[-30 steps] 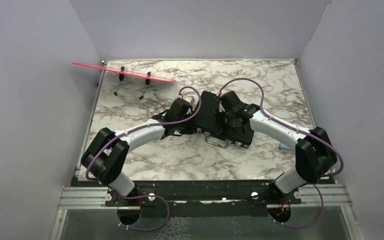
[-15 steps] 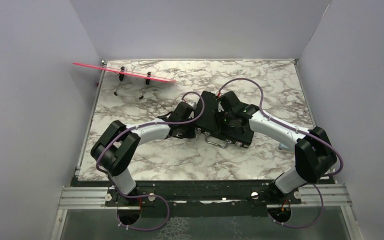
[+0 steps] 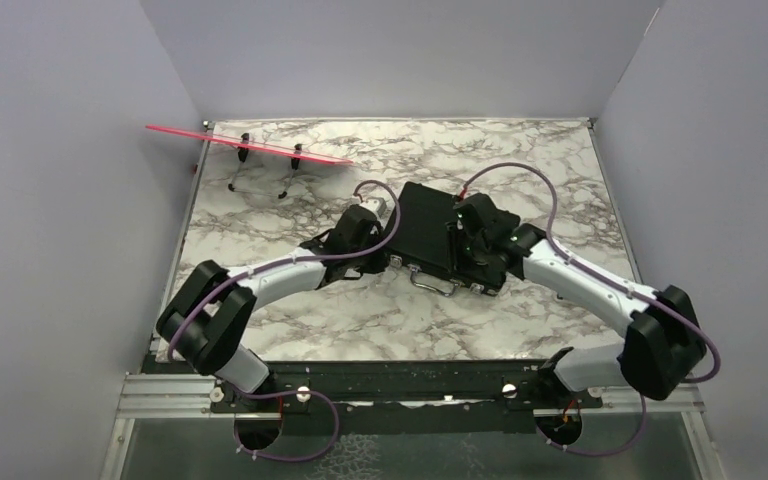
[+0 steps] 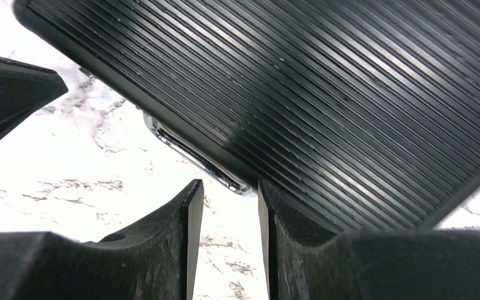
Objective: Pack up texas hold em set
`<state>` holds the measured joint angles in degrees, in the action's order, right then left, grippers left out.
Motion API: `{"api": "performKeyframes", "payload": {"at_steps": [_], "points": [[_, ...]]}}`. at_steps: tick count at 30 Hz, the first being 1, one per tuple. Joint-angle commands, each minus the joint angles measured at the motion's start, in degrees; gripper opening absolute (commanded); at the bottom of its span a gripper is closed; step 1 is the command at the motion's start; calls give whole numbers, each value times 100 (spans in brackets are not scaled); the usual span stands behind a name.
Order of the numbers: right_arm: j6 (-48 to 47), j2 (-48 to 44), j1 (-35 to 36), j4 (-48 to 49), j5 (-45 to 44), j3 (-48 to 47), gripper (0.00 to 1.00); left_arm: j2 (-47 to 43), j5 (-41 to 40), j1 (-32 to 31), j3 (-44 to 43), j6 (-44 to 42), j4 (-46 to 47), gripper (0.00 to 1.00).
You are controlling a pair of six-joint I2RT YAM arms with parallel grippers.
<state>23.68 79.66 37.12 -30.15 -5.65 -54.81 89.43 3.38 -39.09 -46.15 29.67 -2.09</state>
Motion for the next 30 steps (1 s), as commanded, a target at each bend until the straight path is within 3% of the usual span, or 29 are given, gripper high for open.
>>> {"api": "performKeyframes", "payload": {"at_steps": [1, 8, 12, 16, 22, 30], "points": [[654, -962, 32, -244, -802, 223, 40, -701, -196, -29, 11, -466, 312, 10], [1161, -1602, 28, -700, -785, 675, 40, -776, -152, -28, -383, -778, 39, 29], [1502, -1575, 32, -1123, -844, 824, 40, -483, -25, -29, -680, -818, 3, 34], [1728, -1516, 32, -1243, -841, 950, 40, -92, -512, -24, -1163, -634, -510, 34], [1453, -1398, 32, -948, -344, 1034, 34, 362, -620, -20, -1465, -603, -926, 29], [1413, -1281, 32, -804, -194, 1251, 15, 565, -1015, -20, -1269, -735, -1328, 22]]}}
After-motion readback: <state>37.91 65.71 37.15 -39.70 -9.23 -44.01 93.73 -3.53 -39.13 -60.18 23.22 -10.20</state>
